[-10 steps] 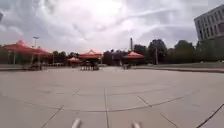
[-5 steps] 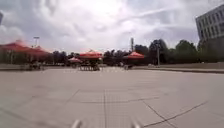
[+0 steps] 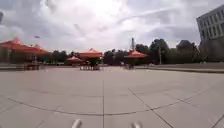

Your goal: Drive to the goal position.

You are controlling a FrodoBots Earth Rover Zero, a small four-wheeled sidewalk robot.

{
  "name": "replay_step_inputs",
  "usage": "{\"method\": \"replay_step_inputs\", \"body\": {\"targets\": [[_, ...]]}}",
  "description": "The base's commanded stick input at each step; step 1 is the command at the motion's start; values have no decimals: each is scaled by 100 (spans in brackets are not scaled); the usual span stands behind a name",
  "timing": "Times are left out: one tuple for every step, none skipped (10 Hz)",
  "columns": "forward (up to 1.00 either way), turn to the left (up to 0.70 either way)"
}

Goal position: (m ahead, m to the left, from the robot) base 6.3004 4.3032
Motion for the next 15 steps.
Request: {"method": "replay_step_inputs", "body": {"targets": [[85,-1],[85,-1],[85,-3],[85,-1],[85,-3],[85,-3],[85,-3],[85,-3],[85,-2],[85,-1],[85,-3],[85,-3],[85,-3],[85,-3],[85,-3]]}}
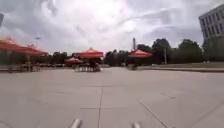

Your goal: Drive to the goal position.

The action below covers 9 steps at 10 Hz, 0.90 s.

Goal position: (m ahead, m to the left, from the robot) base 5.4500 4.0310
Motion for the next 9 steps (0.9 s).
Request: {"method": "replay_step_inputs", "body": {"targets": [[85,-17],[85,-32],[85,-35],[85,-22],[85,-2],[85,-1],[85,-1],[85,-1],[85,-1]]}}
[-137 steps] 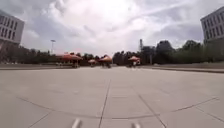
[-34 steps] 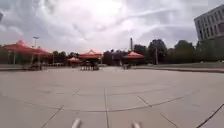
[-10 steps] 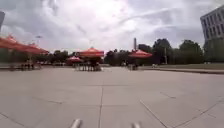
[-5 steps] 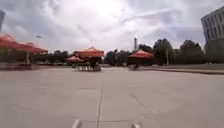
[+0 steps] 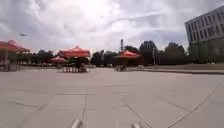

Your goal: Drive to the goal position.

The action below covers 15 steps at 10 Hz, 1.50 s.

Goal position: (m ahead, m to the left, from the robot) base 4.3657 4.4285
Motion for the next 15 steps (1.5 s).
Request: {"method": "replay_step_inputs", "body": {"targets": [[85,-1],[85,-1],[85,-1],[85,-1],[85,-1],[85,-1],[85,-1],[85,-1],[85,-1],[85,-2],[85,-2],[85,-2],[85,-2],[85,-2],[85,-2]]}}
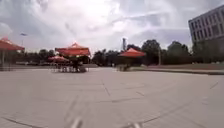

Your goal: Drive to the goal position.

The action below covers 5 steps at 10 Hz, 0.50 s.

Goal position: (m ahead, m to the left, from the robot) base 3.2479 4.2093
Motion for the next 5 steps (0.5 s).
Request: {"method": "replay_step_inputs", "body": {"targets": [[85,-2],[85,-2],[85,-2],[85,-2],[48,-2]]}}
